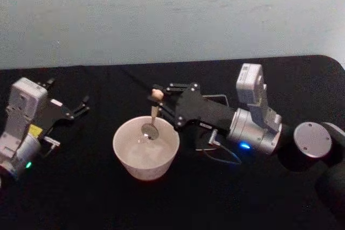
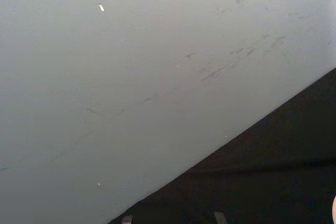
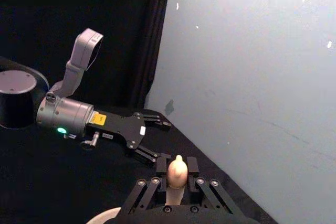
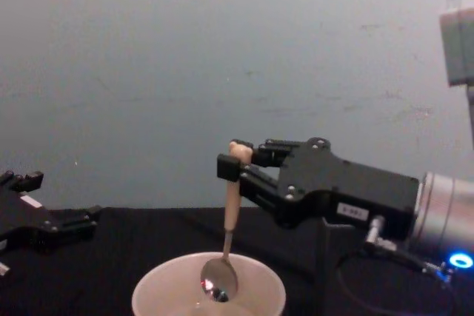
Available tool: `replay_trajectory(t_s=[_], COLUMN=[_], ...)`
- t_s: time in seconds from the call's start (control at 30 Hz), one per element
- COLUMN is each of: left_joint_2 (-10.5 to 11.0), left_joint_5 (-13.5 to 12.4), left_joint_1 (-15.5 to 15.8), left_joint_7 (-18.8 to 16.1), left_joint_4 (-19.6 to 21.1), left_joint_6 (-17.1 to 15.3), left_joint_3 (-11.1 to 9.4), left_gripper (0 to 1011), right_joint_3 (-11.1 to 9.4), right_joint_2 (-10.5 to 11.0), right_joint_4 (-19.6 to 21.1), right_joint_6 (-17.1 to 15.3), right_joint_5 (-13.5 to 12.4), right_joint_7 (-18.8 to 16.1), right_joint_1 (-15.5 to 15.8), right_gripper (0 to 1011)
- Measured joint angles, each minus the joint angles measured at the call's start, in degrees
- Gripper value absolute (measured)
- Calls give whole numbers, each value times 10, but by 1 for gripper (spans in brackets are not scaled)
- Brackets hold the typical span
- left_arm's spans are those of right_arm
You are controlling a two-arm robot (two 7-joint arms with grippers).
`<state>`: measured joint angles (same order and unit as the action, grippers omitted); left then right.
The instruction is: Pick up the stirring spoon with one hand, stir inside the cup, then place it back in its original position.
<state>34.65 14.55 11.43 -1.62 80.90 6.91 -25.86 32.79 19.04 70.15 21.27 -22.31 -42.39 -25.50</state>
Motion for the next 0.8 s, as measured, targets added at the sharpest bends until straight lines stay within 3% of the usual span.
replay_trajectory(t_s=[0.4, 0.8], left_joint_2=[0, 0], left_joint_5=[0, 0], left_joint_1=[0, 0], left_joint_7=[0, 0], left_joint_4=[0, 0], left_joint_6=[0, 0], left_joint_3=[0, 0], left_gripper=[1001, 1001], right_joint_3=[6, 6], right_joint_2=[-26, -37], right_joint_4=[-47, -64], right_joint_6=[36, 43], right_joint_5=[31, 42], right_joint_7=[3, 4], right_joint_1=[-11, -13], right_gripper=[214, 214])
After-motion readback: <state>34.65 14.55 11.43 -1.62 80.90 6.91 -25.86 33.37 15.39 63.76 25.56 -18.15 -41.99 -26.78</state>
